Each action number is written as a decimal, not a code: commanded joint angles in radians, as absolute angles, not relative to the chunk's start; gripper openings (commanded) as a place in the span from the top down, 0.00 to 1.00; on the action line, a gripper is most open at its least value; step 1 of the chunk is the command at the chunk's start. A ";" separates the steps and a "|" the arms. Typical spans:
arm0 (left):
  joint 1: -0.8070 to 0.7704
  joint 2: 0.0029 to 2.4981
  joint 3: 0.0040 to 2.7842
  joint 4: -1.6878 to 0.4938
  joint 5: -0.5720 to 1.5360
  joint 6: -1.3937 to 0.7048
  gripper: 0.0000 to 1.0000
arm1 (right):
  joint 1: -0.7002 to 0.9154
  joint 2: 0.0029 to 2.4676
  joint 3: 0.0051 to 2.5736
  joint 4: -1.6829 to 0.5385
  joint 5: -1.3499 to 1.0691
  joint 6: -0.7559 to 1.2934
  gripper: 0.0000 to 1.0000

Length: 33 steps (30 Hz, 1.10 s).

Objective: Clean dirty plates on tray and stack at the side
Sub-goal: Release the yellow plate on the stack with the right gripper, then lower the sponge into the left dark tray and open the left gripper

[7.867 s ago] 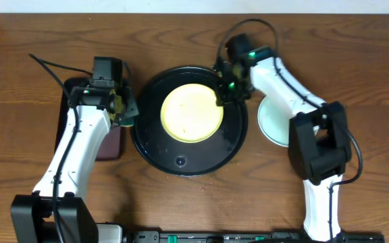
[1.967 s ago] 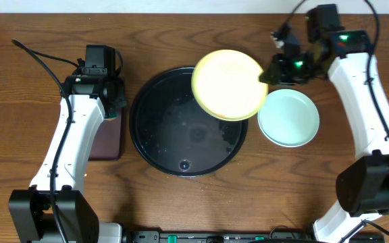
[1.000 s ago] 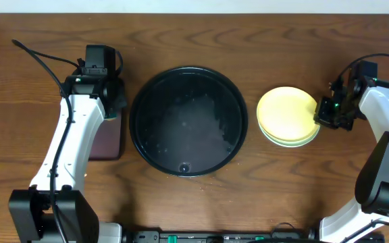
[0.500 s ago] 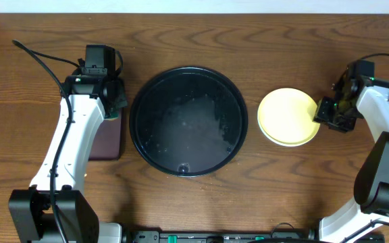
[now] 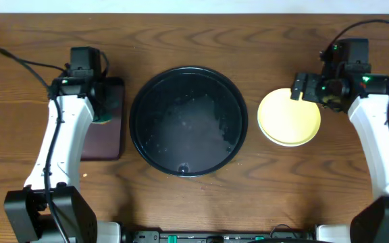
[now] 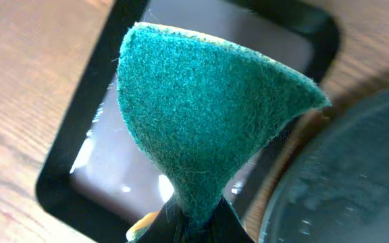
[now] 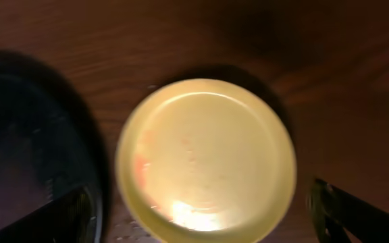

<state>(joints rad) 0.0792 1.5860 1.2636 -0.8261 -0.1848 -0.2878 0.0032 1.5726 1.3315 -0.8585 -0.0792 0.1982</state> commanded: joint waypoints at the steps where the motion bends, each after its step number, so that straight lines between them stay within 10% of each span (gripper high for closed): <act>1: 0.123 1.625 1.241 -0.807 -0.187 -0.282 0.93 | 0.065 1.569 1.345 -0.851 -0.075 0.194 0.01; 14: 0.143 1.847 1.225 -0.743 -0.112 -0.283 0.92 | 0.125 1.571 1.345 -0.861 -0.030 0.194 0.01; 21: 0.143 1.843 1.230 -0.743 -0.112 -0.282 0.50 | 0.125 1.571 1.345 -0.871 -0.030 0.194 0.01; 33: 0.142 1.578 1.292 -0.833 -0.088 -0.284 0.37 | 0.125 1.561 1.345 -0.883 -0.028 0.194 0.01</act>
<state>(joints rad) 0.1402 1.6924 1.2469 -0.8280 -0.1078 -0.2878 0.1158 1.5707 1.3315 -0.8803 -0.0441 0.1982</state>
